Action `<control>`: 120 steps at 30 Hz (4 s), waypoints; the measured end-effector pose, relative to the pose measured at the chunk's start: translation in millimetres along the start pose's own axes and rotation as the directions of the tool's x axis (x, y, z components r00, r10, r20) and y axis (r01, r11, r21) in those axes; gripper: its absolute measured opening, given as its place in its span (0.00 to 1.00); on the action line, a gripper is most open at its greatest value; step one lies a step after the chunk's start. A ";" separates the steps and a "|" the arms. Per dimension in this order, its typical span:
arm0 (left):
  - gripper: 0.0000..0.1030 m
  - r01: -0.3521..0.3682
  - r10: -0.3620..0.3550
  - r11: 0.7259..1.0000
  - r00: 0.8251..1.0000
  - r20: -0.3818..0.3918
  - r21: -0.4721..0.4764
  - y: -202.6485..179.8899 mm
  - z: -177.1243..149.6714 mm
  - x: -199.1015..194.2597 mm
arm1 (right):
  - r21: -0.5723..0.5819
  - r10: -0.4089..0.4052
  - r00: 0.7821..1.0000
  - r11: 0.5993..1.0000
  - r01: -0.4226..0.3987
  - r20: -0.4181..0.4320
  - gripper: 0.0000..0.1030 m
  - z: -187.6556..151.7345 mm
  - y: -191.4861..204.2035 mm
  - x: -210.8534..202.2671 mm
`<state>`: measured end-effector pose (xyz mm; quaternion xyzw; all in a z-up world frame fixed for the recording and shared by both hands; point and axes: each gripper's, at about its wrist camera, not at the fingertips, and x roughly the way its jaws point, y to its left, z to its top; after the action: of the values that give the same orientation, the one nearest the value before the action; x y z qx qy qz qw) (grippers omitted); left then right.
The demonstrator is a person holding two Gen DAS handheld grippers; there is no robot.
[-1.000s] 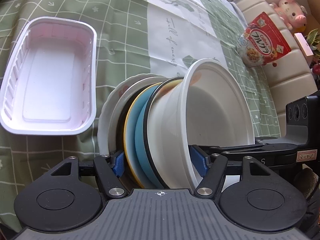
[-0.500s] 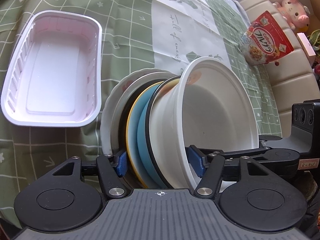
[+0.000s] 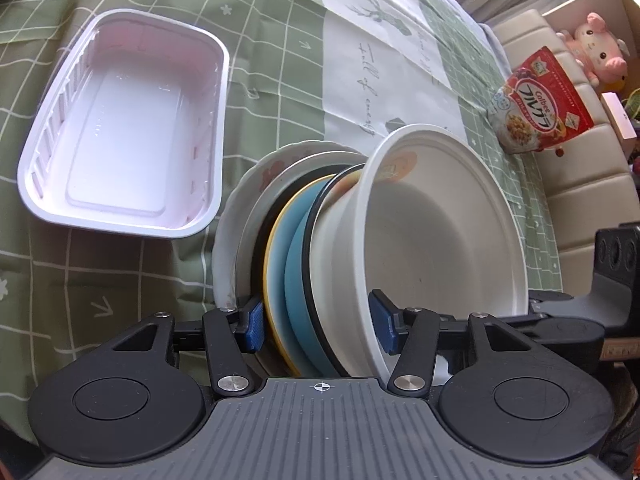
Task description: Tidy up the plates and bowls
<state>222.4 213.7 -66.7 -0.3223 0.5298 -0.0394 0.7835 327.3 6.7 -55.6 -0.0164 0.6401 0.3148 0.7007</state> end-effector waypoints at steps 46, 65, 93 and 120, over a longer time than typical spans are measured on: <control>0.43 0.053 -0.064 0.994 0.991 0.121 0.093 -11.7 2.2 -60.0 | -0.013 0.022 0.987 1.000 -0.020 0.157 0.56 0.0 2.3 -49.8; 0.43 0.108 -0.112 0.994 0.982 0.152 0.035 -7.3 21.2 -50.7 | 0.007 0.054 0.976 0.998 -0.057 0.212 0.56 9.2 0.6 -57.9; 0.41 0.140 -0.144 0.989 0.978 0.153 0.039 -1.2 3.9 -56.3 | -0.014 0.073 0.974 0.997 -0.072 0.216 0.57 -6.9 -3.4 -62.9; 0.40 0.063 -0.067 0.997 0.991 0.119 0.032 1.1 -17.7 -52.5 | -0.052 0.035 0.984 0.998 -0.026 0.177 0.57 -34.0 2.3 -60.5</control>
<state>184.2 227.5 -29.2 -0.3301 0.4704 -0.0530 0.8167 297.2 -31.4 -6.0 0.0041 0.5672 0.3414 0.7495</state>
